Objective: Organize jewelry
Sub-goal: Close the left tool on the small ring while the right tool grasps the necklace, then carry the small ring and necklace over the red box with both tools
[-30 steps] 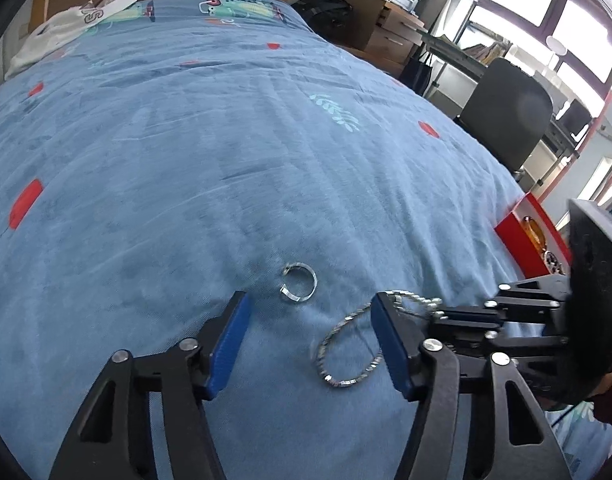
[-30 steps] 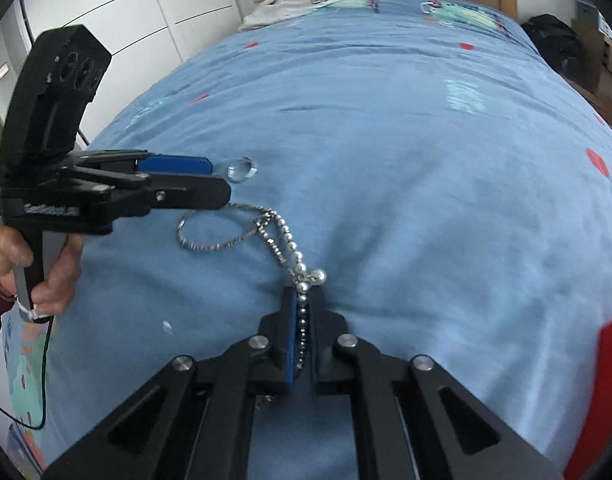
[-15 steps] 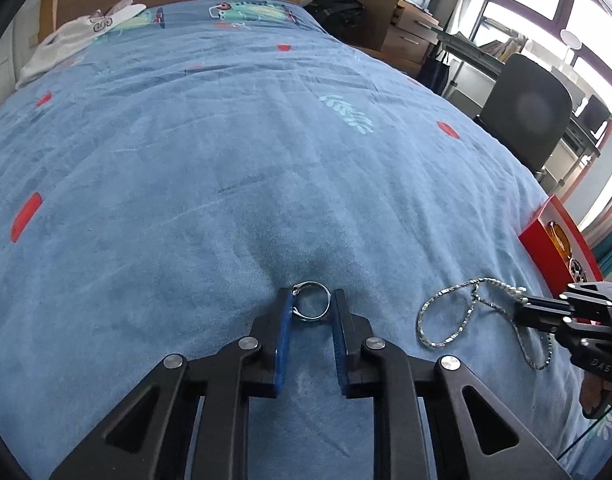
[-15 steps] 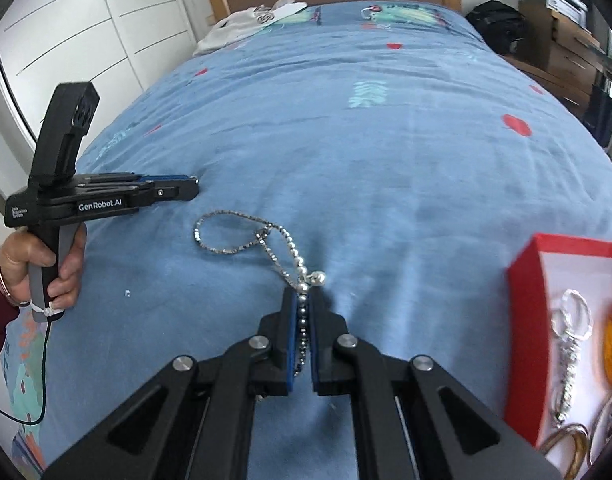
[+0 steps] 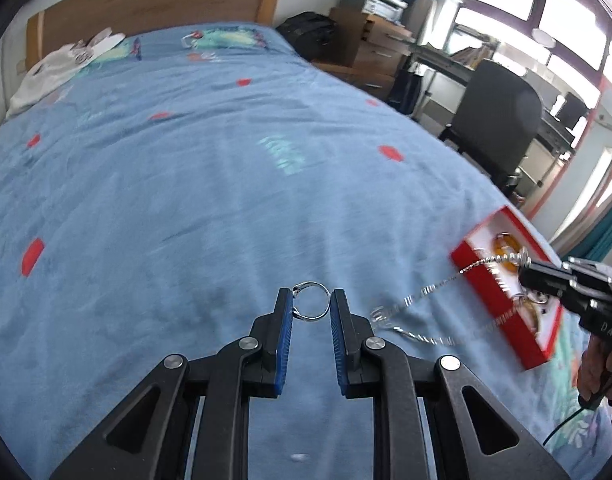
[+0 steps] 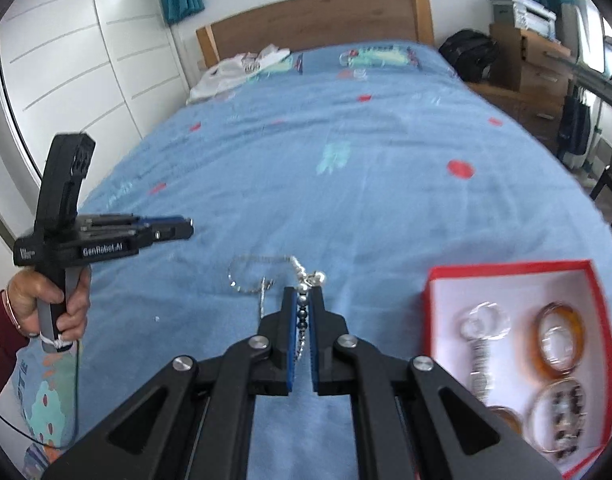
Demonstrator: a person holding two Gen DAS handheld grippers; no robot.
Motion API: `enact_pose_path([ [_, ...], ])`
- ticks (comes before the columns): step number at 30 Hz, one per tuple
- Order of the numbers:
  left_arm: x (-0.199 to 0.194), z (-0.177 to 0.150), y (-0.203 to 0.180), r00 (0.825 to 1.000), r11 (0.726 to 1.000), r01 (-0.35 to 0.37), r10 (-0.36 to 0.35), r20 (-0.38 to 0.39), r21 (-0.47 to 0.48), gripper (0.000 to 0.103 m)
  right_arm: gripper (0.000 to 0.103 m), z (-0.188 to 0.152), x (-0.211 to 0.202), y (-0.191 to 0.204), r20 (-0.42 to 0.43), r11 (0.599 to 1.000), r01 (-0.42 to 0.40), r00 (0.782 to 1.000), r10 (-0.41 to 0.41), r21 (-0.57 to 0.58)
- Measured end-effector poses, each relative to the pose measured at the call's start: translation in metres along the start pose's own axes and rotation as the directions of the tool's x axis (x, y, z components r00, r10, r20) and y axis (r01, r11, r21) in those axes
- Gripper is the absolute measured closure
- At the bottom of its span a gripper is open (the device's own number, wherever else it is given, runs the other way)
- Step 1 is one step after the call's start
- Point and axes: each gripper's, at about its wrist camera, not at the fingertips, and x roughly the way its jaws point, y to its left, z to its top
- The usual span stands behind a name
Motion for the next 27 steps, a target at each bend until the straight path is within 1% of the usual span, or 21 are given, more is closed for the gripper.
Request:
enact_pose_path([
  [6, -0.009, 0.019, -0.058, 0.997, 0.996, 0.076, -0.077, 0.025, 0.047, 0.084, 0.098, 0.019, -0.067, -0.026, 0.098, 0.998, 0.054, 0.994, -0.055, 0.007],
  [10, -0.010, 0.030, -0.098, 0.989, 0.987, 0.142, -0.145, 0.036, 0.078, 0.085, 0.098, 0.029, -0.105, -0.044, 0.142, 0.995, 0.095, 0.985, -0.095, 0.009],
  [14, -0.005, 0.035, -0.142, 0.977, 0.972, 0.205, -0.210, 0.029, 0.115, 0.084, 0.098, 0.034, -0.135, -0.065, 0.175, 0.990, 0.137, 0.975, -0.138, 0.017],
  [17, 0.002, 0.034, -0.174, 0.967, 0.957, 0.249, -0.254, 0.010, 0.147, 0.084, 0.098, 0.032, -0.149, -0.080, 0.191, 0.988, 0.151, 0.969, -0.156, 0.040],
  [20, 0.013, 0.032, -0.198, 0.959, 0.945, 0.283, -0.284, -0.017, 0.165, 0.084, 0.098, 0.027, -0.154, -0.094, 0.186, 0.985, 0.161, 0.968, -0.169, 0.057],
  [23, 0.027, 0.023, -0.222, 0.950, 0.933, 0.313, -0.309, -0.048, 0.178, 0.084, 0.098, 0.017, -0.147, -0.106, 0.155, 0.984, 0.166, 0.972, -0.175, 0.069],
  [27, 0.047, 0.009, -0.241, 0.941, 0.923, 0.338, -0.323, -0.103, 0.186, 0.084, 0.098, -0.003, -0.134, -0.125, 0.114, 0.981, 0.168, 0.977, -0.178, 0.093],
])
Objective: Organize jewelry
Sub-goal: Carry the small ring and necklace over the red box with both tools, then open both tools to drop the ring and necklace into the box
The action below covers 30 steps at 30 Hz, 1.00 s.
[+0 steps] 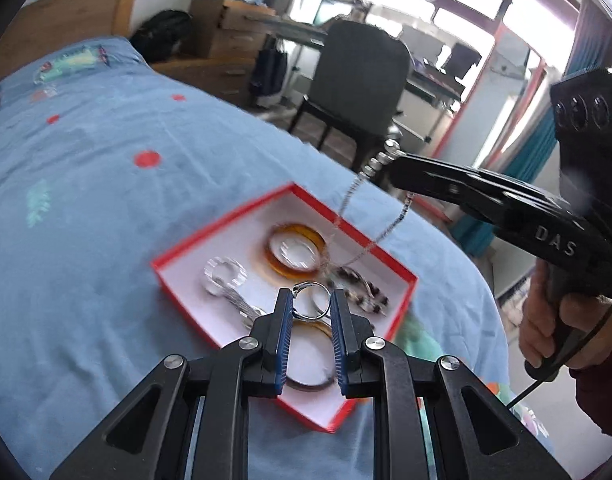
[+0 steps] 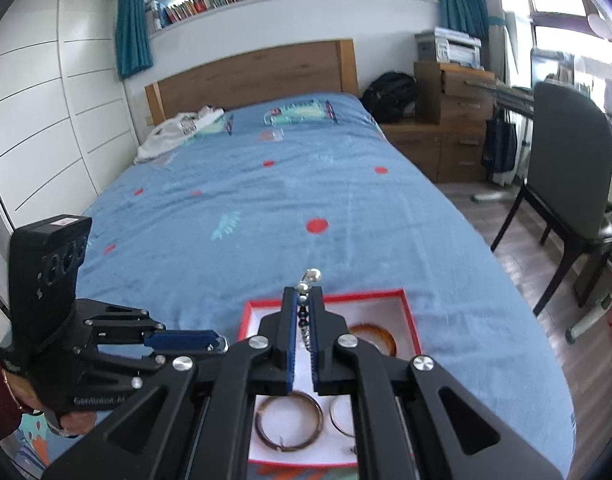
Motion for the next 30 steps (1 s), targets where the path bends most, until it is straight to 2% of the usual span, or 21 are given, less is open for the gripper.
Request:
enact_pose_path([
  [4, 0.032, -0.013, -0.006, 0.997, 1.000, 0.003, -0.003, -0.073, -0.003, 0.084, 0.098, -0.023, 0.011, -0.018, -0.044, 0.999, -0.009, 0.999, 0.010, 0.033],
  [13, 0.073, -0.029, -0.010, 0.988, 1.000, -0.010, 0.008, -0.155, -0.010, 0.084, 0.097, -0.060, 0.039, -0.036, -0.135, 0.998, -0.034, 0.990, 0.042, 0.059],
  [28, 0.095, -0.034, -0.014, 0.971, 0.993, -0.116, 0.121, -0.204, 0.036, 0.084, 0.096, -0.082, 0.063, -0.064, -0.213, 0.998, 0.008, 0.977, 0.004, 0.055],
  [30, 0.096, -0.034, -0.015, 0.968, 0.990, -0.131, 0.137, -0.209, 0.042, 0.081, 0.096, -0.082, 0.061, -0.065, -0.212, 0.998, 0.007, 0.977, 0.006, 0.060],
])
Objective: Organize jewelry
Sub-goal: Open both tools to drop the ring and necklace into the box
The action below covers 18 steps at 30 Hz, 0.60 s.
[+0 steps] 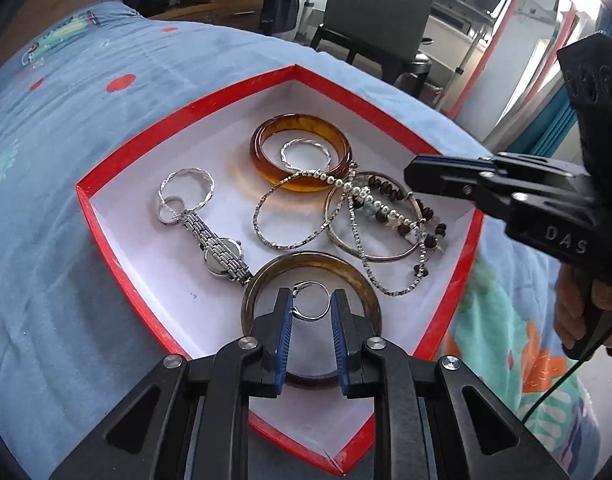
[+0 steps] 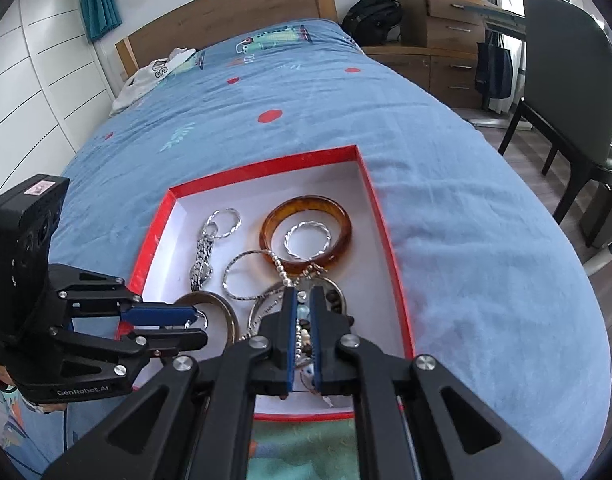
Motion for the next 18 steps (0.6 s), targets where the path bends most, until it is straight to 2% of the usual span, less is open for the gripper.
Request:
enact_pose_path([
  [1, 0.000, 0.001, 0.000, 1.000, 1.000, -0.002, 0.002, -0.001, -0.004, 0.078, 0.096, -0.001, -0.002, -0.001, 0.003, 1.000, -0.004, 1.000, 0.004, 0.003],
  [3, -0.002, 0.002, -0.002, 1.000, 1.000, -0.024, 0.024, 0.004, -0.013, 0.059, 0.096, -0.001, -0.007, -0.002, 0.007, 1.000, -0.006, 1.000, 0.006, 0.011],
  [5, -0.006, 0.001, -0.007, 0.999, 0.999, -0.038, 0.039, 0.013, -0.023, 0.053, 0.093, 0.000, -0.013, -0.003, 0.013, 1.000, -0.009, 1.000, 0.009, 0.019],
  [12, -0.035, -0.005, -0.019, 0.993, 0.991, -0.093, 0.100, 0.062, -0.096, 0.050, 0.086, -0.001, -0.049, 0.004, 0.042, 1.000, -0.013, 0.999, 0.013, 0.004],
  [13, -0.043, -0.007, -0.022, 0.990, 0.987, -0.112, 0.121, 0.076, -0.113, 0.049, 0.085, -0.003, -0.054, 0.006, 0.044, 1.000, -0.015, 0.999, 0.014, 0.002],
  [15, -0.059, -0.013, -0.027, 0.981, 0.976, -0.150, 0.166, 0.100, -0.155, 0.039, 0.083, -0.007, -0.064, 0.010, 0.041, 1.000, -0.013, 0.999, 0.013, -0.005],
  [18, -0.087, -0.028, -0.036, 0.958, 0.947, -0.221, 0.256, 0.133, -0.232, 0.032, 0.077, -0.017, -0.081, 0.017, 0.041, 1.000, -0.009, 0.999, 0.009, -0.007],
])
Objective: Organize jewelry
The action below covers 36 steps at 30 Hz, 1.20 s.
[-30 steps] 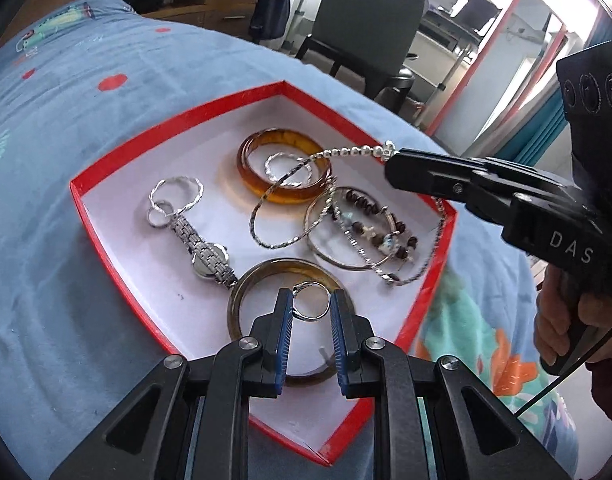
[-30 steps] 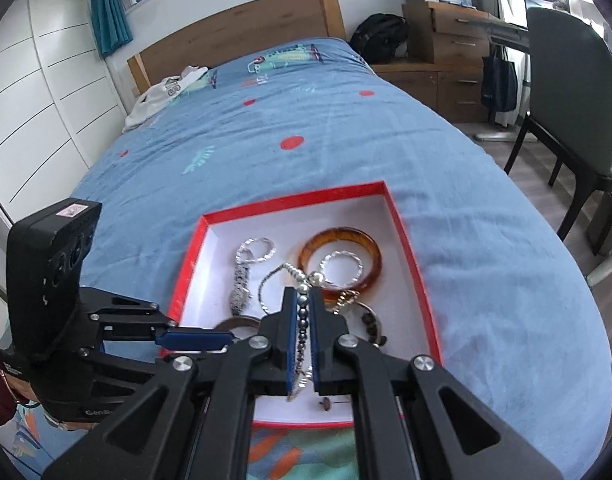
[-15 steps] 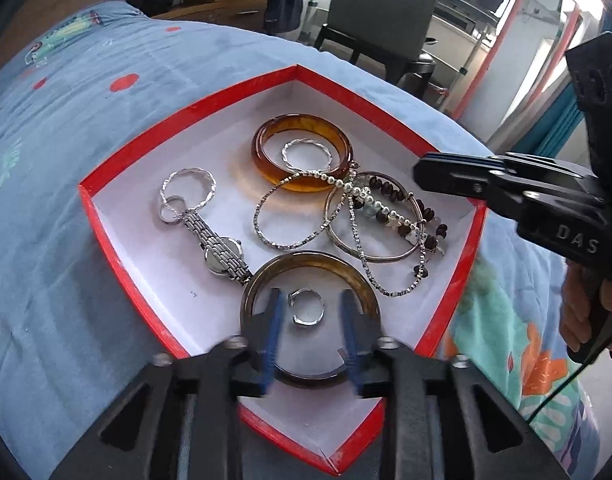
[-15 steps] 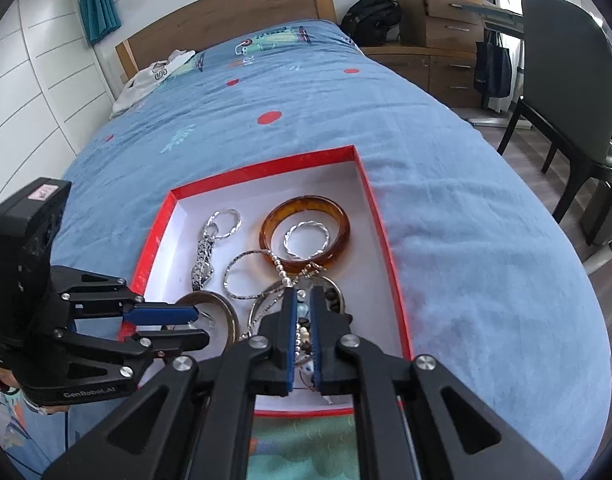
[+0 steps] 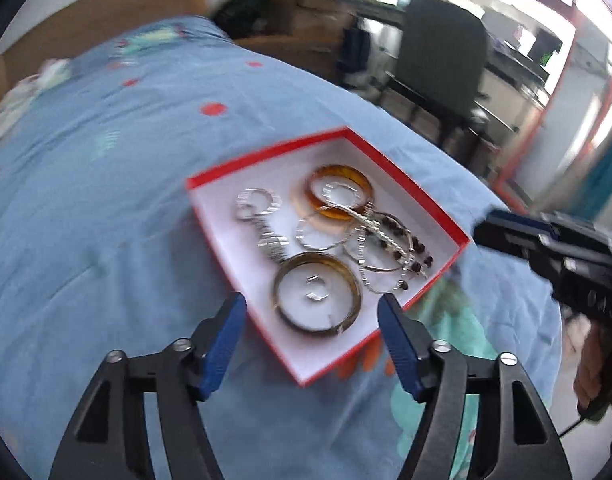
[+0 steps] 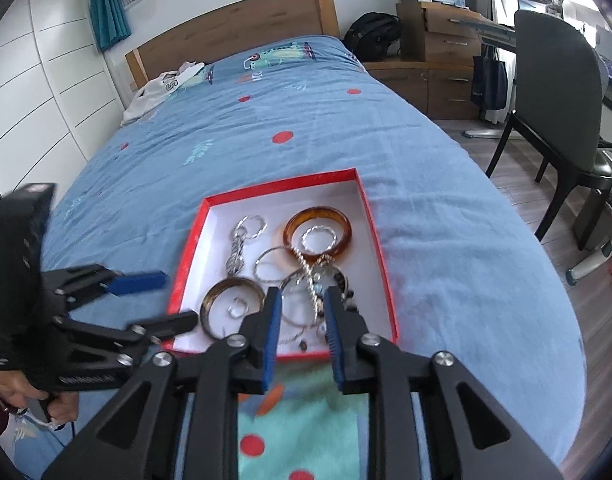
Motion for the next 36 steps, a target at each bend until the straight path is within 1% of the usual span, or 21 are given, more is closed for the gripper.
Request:
enact_pose_path([
  [2, -0.024, -0.010, -0.003, 0.997, 0.998, -0.063, 0.064, 0.034, -0.029, 0.029, 0.069, -0.009, -0.011, 0.006, -0.004, 1.000, 0.008, 1.000, -0.008, 0.000],
  [4, -0.045, -0.018, -0.007, 0.992, 0.993, -0.108, 0.112, 0.066, -0.052, 0.024, 0.066, -0.017, -0.022, 0.011, -0.006, 1.000, 0.010, 1.000, -0.010, 0.000],
  [5, -0.056, -0.023, -0.010, 0.985, 0.988, -0.142, 0.147, 0.084, -0.063, 0.022, 0.065, -0.022, -0.028, 0.015, -0.006, 1.000, 0.008, 1.000, -0.008, 0.002],
  [7, -0.072, -0.030, -0.011, 0.977, 0.980, -0.179, 0.187, 0.106, -0.083, 0.019, 0.064, -0.030, -0.038, 0.020, -0.008, 1.000, 0.012, 1.000, -0.012, 0.008],
  [9, -0.088, -0.039, -0.014, 0.971, 0.975, -0.191, 0.204, 0.122, -0.110, 0.017, 0.062, -0.039, -0.052, 0.027, -0.001, 1.000, 0.017, 1.000, -0.017, 0.013],
  [16, -0.128, -0.063, -0.029, 0.945, 0.956, -0.252, 0.276, 0.174, -0.150, 0.013, 0.060, -0.061, -0.082, 0.046, 0.015, 1.000, 0.029, 0.999, -0.029, 0.003],
  [18, -0.138, -0.071, -0.031, 0.937, 0.950, -0.264, 0.294, 0.188, -0.167, 0.013, 0.060, -0.066, -0.089, 0.050, 0.022, 1.000, 0.028, 0.999, -0.028, 0.003],
  [22, -0.149, -0.083, -0.033, 0.930, 0.939, -0.280, 0.317, 0.187, -0.200, 0.013, 0.060, -0.077, -0.099, 0.056, 0.030, 1.000, 0.028, 0.999, -0.028, 0.003],
  [26, -0.159, -0.092, -0.031, 0.932, 0.940, -0.260, 0.305, 0.198, -0.221, 0.010, 0.060, -0.084, -0.105, 0.061, 0.034, 1.000, 0.026, 0.999, -0.026, -0.001],
  [31, -0.168, -0.102, -0.032, 0.923, 0.933, -0.272, 0.322, 0.210, -0.234, 0.004, 0.060, -0.088, -0.108, 0.067, 0.041, 1.000, 0.019, 0.999, -0.019, -0.004],
  [36, -0.171, -0.108, -0.029, 0.923, 0.932, -0.270, 0.322, 0.211, -0.243, 0.002, 0.060, -0.090, -0.109, 0.072, 0.042, 1.000, 0.017, 0.999, -0.017, -0.011],
])
